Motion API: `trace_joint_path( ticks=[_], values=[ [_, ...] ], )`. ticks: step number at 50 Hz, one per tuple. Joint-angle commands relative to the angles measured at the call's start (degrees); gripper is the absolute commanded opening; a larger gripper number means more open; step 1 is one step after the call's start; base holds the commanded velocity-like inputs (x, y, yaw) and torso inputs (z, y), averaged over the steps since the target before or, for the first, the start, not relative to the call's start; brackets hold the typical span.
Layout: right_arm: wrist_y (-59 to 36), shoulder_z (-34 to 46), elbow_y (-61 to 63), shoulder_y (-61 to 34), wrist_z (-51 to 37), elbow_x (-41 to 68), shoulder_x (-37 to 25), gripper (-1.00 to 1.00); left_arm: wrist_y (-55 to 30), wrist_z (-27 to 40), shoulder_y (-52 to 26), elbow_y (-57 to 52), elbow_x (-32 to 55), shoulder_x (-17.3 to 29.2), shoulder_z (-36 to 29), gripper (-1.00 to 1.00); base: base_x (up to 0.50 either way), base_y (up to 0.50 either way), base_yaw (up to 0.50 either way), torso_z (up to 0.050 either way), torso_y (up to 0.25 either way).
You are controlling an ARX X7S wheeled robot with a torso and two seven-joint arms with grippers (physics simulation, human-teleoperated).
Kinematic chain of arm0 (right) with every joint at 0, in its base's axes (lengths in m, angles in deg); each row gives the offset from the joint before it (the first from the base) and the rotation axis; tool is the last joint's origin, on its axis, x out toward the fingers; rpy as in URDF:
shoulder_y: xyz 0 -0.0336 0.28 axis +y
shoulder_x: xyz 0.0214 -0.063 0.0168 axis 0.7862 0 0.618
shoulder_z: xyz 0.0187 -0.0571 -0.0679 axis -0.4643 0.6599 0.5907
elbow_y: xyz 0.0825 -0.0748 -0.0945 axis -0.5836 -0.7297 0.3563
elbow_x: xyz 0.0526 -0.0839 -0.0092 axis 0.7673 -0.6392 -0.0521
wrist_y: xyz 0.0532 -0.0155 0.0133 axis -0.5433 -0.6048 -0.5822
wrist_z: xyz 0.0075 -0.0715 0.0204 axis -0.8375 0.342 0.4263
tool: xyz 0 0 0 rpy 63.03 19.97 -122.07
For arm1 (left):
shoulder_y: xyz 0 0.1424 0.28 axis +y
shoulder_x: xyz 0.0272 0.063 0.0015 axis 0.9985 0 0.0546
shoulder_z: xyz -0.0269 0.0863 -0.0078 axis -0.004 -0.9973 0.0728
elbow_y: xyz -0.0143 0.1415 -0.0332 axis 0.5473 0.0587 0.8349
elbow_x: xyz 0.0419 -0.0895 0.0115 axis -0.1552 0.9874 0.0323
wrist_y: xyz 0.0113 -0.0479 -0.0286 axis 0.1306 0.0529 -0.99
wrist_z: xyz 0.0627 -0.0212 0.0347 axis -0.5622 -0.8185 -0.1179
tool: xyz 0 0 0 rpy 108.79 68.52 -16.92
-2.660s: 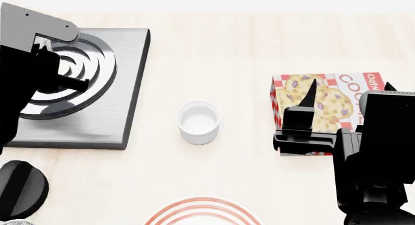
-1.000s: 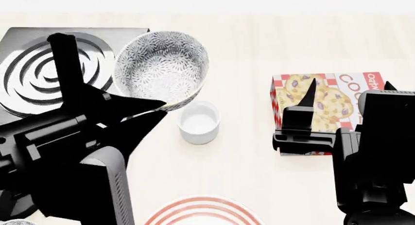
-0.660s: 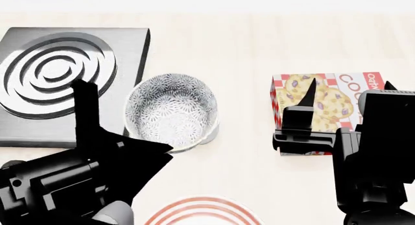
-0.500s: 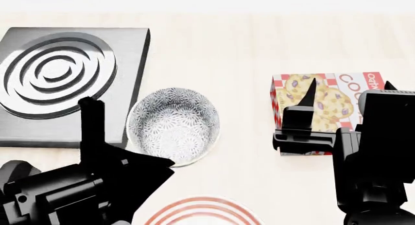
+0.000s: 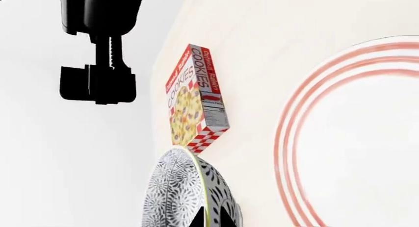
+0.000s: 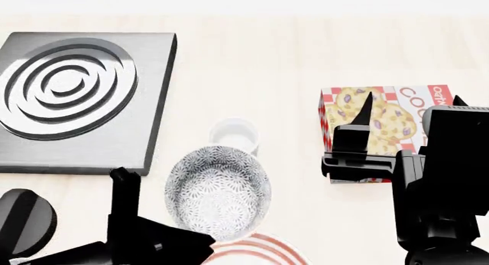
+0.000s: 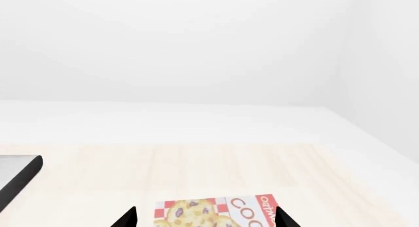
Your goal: Pick the akita bowl on the stove and place it on the plate.
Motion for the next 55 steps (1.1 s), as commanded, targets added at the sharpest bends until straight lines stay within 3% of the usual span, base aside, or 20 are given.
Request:
trace_joint_path(
  ticks=[1,55],
  values=[
    [0.1,0.08,-0.07,0.0,-0.15,0.18,-0.11,1.0,-0.23,1.85,1.29,-1.76,-2.99,-0.21,-1.08,-1.0,0.0,0.0,0.0,0.0,0.0],
    [0.31,0.41,0.02,0.06,-0.94,1.19,-0.6,1.0,-3.43,7.18,9.19,-4.26,-10.41,-1.93,-9.73,-1.0,0.0,0.0,0.0,0.0,0.0]
  ],
)
